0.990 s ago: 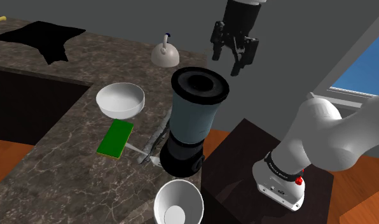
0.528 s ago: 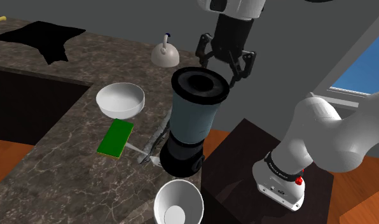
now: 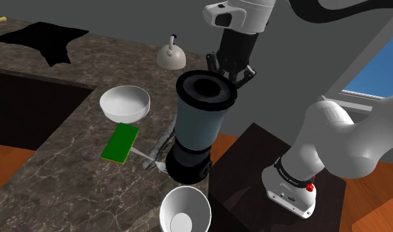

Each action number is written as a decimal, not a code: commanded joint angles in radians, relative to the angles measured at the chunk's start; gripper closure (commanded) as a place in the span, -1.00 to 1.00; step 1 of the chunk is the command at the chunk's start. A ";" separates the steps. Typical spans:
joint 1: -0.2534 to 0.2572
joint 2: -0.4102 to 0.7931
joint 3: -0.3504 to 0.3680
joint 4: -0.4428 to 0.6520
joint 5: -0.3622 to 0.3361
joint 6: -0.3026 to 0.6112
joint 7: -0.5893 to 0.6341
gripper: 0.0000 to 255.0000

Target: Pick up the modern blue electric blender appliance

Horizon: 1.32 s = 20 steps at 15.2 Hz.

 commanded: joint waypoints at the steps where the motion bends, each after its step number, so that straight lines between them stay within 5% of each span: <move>1: 0.000 0.001 0.000 -0.002 0.001 0.000 0.000 1.00; 7: 0.000 0.000 0.000 -0.001 0.001 -0.001 0.000 1.00; 20: 0.001 0.028 0.001 0.194 0.002 -0.169 0.002 1.00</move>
